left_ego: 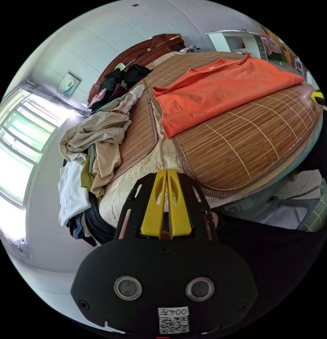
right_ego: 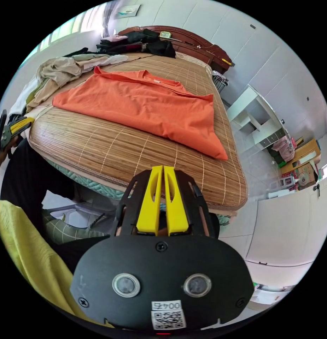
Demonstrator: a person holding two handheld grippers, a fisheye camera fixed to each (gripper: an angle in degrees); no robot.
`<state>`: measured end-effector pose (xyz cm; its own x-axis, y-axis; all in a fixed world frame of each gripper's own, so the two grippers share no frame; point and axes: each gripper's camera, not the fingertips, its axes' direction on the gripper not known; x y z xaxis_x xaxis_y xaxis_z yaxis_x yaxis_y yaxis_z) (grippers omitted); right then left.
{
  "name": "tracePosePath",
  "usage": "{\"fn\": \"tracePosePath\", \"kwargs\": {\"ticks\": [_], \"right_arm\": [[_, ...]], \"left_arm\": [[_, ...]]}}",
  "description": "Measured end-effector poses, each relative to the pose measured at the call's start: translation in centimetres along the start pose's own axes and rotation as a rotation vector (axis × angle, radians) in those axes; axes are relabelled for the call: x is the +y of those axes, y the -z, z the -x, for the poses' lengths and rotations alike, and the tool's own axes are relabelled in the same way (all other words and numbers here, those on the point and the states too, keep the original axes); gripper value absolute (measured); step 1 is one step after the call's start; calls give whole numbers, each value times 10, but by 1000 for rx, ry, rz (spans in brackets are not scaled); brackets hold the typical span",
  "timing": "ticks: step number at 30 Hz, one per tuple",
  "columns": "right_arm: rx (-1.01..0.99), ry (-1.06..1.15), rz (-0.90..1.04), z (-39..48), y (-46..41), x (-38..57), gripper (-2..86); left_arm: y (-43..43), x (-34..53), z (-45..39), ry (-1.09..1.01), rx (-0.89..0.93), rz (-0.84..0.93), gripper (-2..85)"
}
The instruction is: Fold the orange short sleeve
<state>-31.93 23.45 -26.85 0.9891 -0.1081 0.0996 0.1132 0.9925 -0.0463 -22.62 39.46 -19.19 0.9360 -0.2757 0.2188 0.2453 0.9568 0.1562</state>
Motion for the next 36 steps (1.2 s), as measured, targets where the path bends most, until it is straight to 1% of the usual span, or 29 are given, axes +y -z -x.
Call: {"fn": "tracePosePath", "kwargs": {"ticks": [3, 5, 8, 12, 16, 18, 21, 25, 29, 36], "right_arm": [[12, 9, -15, 6, 16, -7, -4], [3, -3, -19, 5, 27, -13, -7], [-13, -14, -25, 2, 40, -18, -8], [-17, -15, -19, 0, 52, -24, -8], [30, 4, 9, 4, 64, -33, -6], [26, 17, 9, 3, 69, -33, -3], [-23, -4, 15, -9, 75, -32, 21], [-94, -12, 28, -30, 82, -29, 69], [-84, -68, -35, -61, 92, -20, 86], [-197, -70, 4, -127, 78, -16, 115]], "left_arm": [[2, 11, 0, -31, -18, -31, 8], [2, 15, 7, -17, 3, -34, 8], [2, 18, 15, -16, 17, -22, 8], [2, 13, 17, -31, -12, 26, 11], [2, 6, 41, 0, 79, 43, 19], [6, 2, 61, -17, 175, 15, 35], [2, -7, 80, -49, 201, 7, 86], [-11, -22, 98, -108, 235, -20, 124], [-22, -37, 112, -152, 296, -64, 128], [-76, -59, 143, -193, 435, -52, 100]]}}
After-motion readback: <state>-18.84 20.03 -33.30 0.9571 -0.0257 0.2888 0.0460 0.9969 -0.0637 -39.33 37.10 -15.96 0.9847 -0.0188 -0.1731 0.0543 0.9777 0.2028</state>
